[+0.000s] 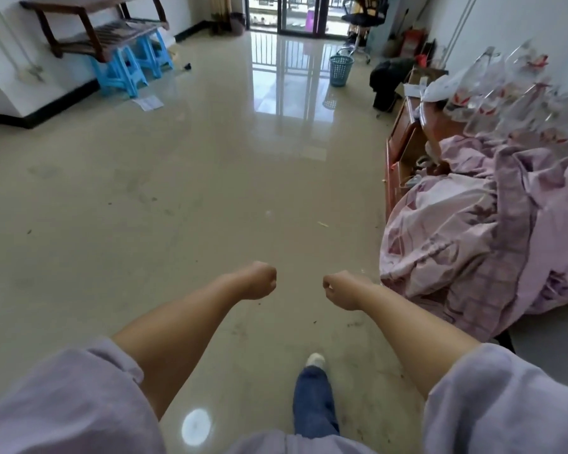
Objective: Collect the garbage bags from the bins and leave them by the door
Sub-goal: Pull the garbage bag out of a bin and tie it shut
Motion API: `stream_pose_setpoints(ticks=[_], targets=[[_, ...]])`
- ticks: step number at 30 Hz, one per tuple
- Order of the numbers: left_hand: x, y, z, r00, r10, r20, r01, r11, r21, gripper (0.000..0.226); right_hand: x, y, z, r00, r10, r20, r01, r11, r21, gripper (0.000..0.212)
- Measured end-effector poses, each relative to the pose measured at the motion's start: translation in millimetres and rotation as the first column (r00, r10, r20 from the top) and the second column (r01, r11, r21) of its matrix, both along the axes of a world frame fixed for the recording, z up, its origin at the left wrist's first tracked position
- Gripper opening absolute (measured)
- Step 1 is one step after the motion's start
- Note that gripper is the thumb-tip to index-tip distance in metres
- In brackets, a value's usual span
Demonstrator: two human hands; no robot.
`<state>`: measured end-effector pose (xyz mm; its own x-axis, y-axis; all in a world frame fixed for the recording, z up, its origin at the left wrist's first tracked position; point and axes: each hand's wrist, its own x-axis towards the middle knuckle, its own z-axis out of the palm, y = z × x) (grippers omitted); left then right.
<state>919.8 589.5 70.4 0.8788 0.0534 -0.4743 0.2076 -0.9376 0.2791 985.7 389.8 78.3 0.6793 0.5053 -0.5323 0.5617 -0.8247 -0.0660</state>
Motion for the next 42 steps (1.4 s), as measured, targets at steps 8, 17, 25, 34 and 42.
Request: stream_pose_setpoints(ticks=[8, 17, 25, 34, 42], targets=[[194.7, 52.6, 4.9, 0.988, 0.107, 0.108, -0.107, 0.994, -0.013, 0.031, 209.0, 47.5, 0.3, 0.994, 0.096, 0.053, -0.095, 0.995, -0.023, 0.034], [370.6, 150.8, -11.1, 0.975, 0.204, 0.084, -0.203, 0.979, -0.022, 0.030, 407.8, 152.5, 0.1, 0.986, 0.166, 0.003, -0.166, 0.985, -0.040, 0.037], [557.3, 273.9, -10.9, 0.983, 0.172, 0.068, -0.171, 0.985, -0.021, 0.030, 587.0, 274.4, 4.3, 0.996, 0.090, -0.020, -0.090, 0.996, 0.003, 0.037], [753.8, 365.8, -10.3, 0.991, 0.126, 0.052, -0.123, 0.991, -0.044, 0.029, 771.1, 366.7, -6.0, 0.998, 0.030, -0.062, -0.028, 0.999, 0.023, 0.036], [959.1, 449.7, -23.8, 0.978, 0.199, 0.057, -0.199, 0.980, -0.019, 0.030, 987.3, 447.6, -16.5, 0.996, 0.081, -0.024, -0.080, 0.996, 0.026, 0.033]])
